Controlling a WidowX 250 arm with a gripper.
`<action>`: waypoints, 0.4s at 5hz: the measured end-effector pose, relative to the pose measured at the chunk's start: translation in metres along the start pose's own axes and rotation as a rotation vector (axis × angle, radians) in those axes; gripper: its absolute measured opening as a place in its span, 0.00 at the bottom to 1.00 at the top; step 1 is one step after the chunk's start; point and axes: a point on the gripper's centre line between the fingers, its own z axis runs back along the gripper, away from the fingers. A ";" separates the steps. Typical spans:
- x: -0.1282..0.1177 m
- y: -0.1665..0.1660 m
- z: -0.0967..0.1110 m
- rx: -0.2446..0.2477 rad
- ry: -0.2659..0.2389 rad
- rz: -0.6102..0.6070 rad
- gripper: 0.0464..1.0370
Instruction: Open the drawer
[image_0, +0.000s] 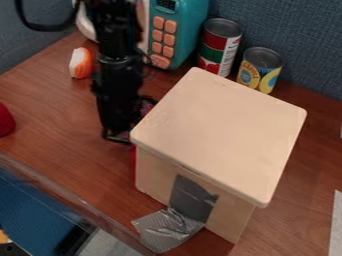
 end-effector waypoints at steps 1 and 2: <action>-0.011 0.016 0.000 -0.007 0.008 0.043 0.18; -0.019 0.027 0.002 -0.013 0.015 0.060 0.14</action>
